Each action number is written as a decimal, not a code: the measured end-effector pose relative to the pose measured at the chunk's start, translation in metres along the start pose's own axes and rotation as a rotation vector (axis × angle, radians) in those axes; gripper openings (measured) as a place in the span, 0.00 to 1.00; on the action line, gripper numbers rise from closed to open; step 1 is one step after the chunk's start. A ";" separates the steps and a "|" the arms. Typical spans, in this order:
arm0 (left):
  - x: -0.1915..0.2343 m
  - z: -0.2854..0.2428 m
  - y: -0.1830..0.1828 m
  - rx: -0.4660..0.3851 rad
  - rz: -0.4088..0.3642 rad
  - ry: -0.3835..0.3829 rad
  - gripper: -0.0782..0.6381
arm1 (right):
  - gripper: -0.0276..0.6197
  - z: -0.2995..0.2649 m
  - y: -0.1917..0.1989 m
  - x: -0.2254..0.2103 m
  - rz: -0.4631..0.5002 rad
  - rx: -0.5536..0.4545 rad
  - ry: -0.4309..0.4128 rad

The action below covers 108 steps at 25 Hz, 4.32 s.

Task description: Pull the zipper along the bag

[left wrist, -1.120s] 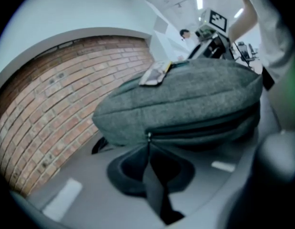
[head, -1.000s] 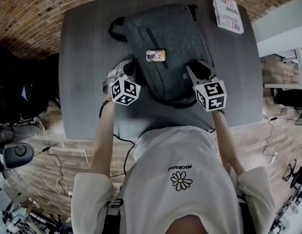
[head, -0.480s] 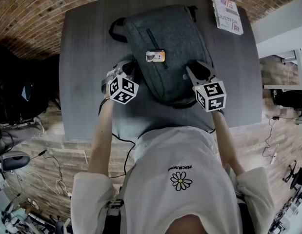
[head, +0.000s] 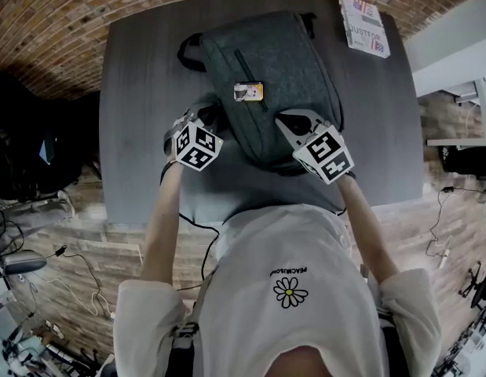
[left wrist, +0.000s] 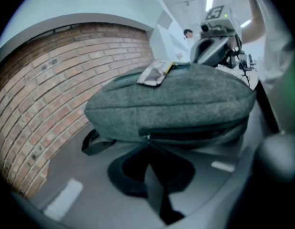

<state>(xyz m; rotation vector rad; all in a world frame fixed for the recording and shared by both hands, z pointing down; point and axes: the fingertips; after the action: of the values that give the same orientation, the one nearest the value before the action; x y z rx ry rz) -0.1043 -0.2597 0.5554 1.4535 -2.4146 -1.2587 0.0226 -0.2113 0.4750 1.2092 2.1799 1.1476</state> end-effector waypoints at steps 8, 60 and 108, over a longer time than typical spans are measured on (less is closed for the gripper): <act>-0.040 0.018 -0.002 -0.029 -0.003 0.073 0.12 | 0.05 -0.003 0.002 -0.001 -0.042 0.003 -0.012; -0.239 0.040 -0.062 0.003 -0.007 0.283 0.12 | 0.55 0.097 0.077 -0.054 0.205 0.212 -0.023; -0.153 0.113 0.062 0.406 0.041 0.115 0.13 | 0.49 0.054 0.086 0.066 0.376 0.143 -0.153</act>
<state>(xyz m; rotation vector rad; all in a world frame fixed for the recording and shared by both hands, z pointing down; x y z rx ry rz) -0.1120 -0.0606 0.5739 1.5006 -2.7110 -0.6779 0.0659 -0.1060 0.5161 1.7644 2.0011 1.0058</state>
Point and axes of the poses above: the fingertips, and each gripper's own axes: z backward along the fingers, x to its left, y out of its underside, and after that the axes turned 1 degree about x, right-handed
